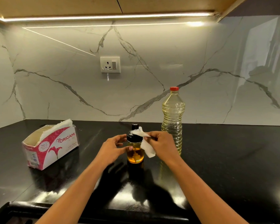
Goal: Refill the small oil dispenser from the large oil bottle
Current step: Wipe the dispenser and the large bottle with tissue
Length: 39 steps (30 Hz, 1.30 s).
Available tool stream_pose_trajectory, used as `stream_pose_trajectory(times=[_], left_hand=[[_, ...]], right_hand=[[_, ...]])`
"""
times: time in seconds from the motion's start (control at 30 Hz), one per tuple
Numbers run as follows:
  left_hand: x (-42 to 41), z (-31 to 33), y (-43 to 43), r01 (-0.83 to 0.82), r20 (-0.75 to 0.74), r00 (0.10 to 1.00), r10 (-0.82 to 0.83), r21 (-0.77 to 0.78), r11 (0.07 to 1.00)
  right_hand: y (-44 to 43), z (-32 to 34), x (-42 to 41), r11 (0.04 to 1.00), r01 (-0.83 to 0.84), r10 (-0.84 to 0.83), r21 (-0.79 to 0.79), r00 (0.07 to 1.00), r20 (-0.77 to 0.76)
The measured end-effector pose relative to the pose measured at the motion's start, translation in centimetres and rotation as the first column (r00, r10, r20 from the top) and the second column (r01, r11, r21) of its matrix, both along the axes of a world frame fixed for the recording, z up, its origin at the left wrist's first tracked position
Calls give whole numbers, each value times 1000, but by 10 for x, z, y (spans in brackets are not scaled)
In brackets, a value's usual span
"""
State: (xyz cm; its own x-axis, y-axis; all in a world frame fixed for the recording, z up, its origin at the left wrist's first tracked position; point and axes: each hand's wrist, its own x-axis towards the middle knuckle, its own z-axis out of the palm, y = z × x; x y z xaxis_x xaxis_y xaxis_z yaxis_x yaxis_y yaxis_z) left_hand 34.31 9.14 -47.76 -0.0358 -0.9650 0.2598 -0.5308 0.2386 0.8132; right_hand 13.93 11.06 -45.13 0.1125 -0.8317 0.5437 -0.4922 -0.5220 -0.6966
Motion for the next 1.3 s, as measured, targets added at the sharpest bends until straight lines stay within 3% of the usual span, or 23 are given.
stream_pose_trajectory(times=[0.1,0.17,0.27,0.4,0.5,0.63,0.77,0.9,1.0,1.07,1.17,1.3], left_hand=[[-1,3,-6,107,-135,986,-93,103,989],[-2,2,-9,182,-249,958,-144,140,973],[8,0,-9,242,-315,931,-184,158,957],[27,-9,-9,202,-331,931,-153,117,972],[31,-6,-6,144,-387,915,-113,53,988],[27,0,-11,151,-364,922,-136,14,988],[8,16,-23,315,-344,896,-279,53,948],[0,14,-37,475,-472,812,-342,196,858],[5,7,-40,543,-535,757,-374,197,817],[9,4,-39,524,-494,780,-385,178,833],[6,-1,-32,365,-388,870,-303,94,926],[-1,-10,-24,237,-331,919,-215,25,971]], right_hand=[[10,5,-6,994,68,-58,-83,991,118],[16,5,-2,978,115,-98,-173,990,106],[16,0,5,880,147,-241,-452,957,-159],[0,-6,15,758,-105,-320,-643,800,-507],[-8,-12,19,761,-178,-338,-624,712,-615],[-5,-15,3,816,-34,-309,-577,817,-486],[-11,-11,0,880,68,-256,-471,902,-349],[-12,-9,7,948,142,-211,-286,950,-229],[-13,-13,12,984,135,-148,-120,983,-112],[-19,-13,14,993,104,-106,-48,993,-46],[-27,-6,16,998,40,-40,40,999,0],[-19,-6,19,989,75,-96,-126,982,-165]])
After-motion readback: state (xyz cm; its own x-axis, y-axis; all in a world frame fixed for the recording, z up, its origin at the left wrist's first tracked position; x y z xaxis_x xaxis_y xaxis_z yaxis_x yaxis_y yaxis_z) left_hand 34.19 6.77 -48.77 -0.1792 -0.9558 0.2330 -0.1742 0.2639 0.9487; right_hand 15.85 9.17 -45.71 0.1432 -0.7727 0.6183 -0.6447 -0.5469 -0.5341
